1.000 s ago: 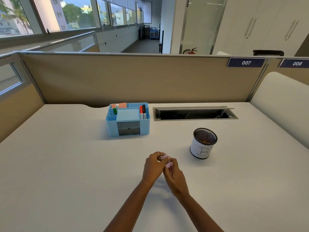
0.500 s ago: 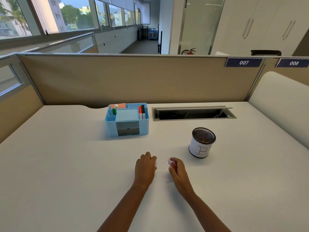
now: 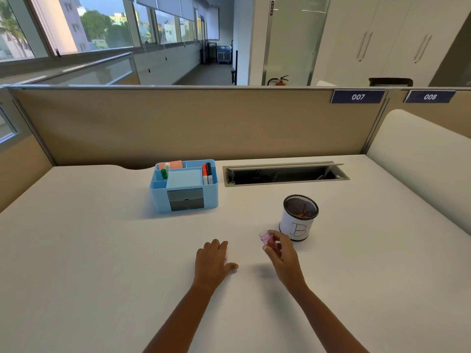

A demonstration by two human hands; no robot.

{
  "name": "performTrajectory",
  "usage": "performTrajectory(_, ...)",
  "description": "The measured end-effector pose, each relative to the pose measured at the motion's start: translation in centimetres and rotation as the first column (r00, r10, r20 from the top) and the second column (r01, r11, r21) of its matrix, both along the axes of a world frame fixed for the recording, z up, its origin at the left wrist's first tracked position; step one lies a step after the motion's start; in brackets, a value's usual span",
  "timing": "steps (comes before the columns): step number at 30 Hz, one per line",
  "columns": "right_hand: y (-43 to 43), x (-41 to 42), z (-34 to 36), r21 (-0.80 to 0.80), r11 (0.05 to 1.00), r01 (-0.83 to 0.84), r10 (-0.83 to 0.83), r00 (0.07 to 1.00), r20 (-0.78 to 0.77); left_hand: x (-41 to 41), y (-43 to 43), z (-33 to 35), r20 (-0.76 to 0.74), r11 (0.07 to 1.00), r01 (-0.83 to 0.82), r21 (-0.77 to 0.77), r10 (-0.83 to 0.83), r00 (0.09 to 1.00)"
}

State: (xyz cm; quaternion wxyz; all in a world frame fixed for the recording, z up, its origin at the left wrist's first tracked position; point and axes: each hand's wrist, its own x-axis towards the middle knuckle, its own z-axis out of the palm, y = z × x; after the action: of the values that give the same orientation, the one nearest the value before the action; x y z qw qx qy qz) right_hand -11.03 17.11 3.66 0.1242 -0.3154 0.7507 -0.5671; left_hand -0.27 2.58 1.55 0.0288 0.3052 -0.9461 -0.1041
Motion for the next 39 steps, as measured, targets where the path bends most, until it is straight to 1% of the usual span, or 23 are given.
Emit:
performTrajectory(3,0.5,-1.4,1.2,-0.030,0.999,0.027,-0.029,0.998,-0.063,-1.0,0.5,0.4,-0.085,1.000,-0.017,0.014,0.018,0.996)
performTrajectory(6,1.2,-3.1,2.8,-0.058,0.996,0.066,-0.073,0.988,-0.137,-2.7,1.4,1.2,-0.237,0.996,-0.001,0.084,0.021,0.971)
performTrajectory(7,1.4,-3.8,3.4,-0.064,0.995,0.082,-0.091,0.983,-0.159,-3.4,1.9,1.5,-0.290,0.991,0.008,0.136,0.032,0.957)
performTrajectory(9,1.9,-5.1,4.3,-0.067,0.992,0.110,-0.121,0.973,-0.198,-5.0,2.9,2.0,-0.368,0.956,0.031,0.291,0.082,0.926)
performTrajectory(12,2.6,-7.1,5.4,-0.052,0.985,0.162,-0.170,0.955,-0.242,-7.4,4.2,2.4,-0.423,0.861,0.072,0.504,0.173,0.890)
performTrajectory(15,3.2,-8.8,6.0,-0.020,0.980,0.198,-0.195,0.938,-0.285,-9.5,5.2,2.4,-0.420,0.804,0.090,0.587,0.207,0.884)
performTrajectory(20,3.7,-10.8,6.4,0.053,0.973,0.225,-0.201,0.936,-0.289,-12.2,6.2,2.3,-0.426,0.743,0.125,0.657,0.229,0.875)
performTrajectory(23,3.8,-11.4,6.4,0.082,0.972,0.222,-0.191,0.941,-0.279,-13.4,6.7,1.9,-0.421,0.724,0.125,0.679,0.245,0.873)
performTrajectory(27,3.5,-12.2,6.5,0.145,0.970,0.193,-0.149,0.951,-0.272,-14.7,7.3,1.6,-0.429,0.690,0.153,0.707,0.247,0.869)
performTrajectory(30,3.2,-12.8,6.8,0.203,0.967,0.156,-0.099,0.958,-0.268,-15.7,7.8,1.9,-0.465,0.669,0.196,0.717,0.250,0.849)
performTrajectory(35,2.7,-13.7,6.9,0.303,0.944,0.128,-0.041,0.960,-0.277,-17.0,8.1,2.2,-0.539,0.664,0.245,0.706,0.281,0.794)
performTrajectory(39,2.4,-14.1,7.3,0.348,0.931,0.112,-0.031,0.973,-0.230,-17.7,8.1,2.1,-0.560,0.661,0.250,0.708,0.310,0.768)
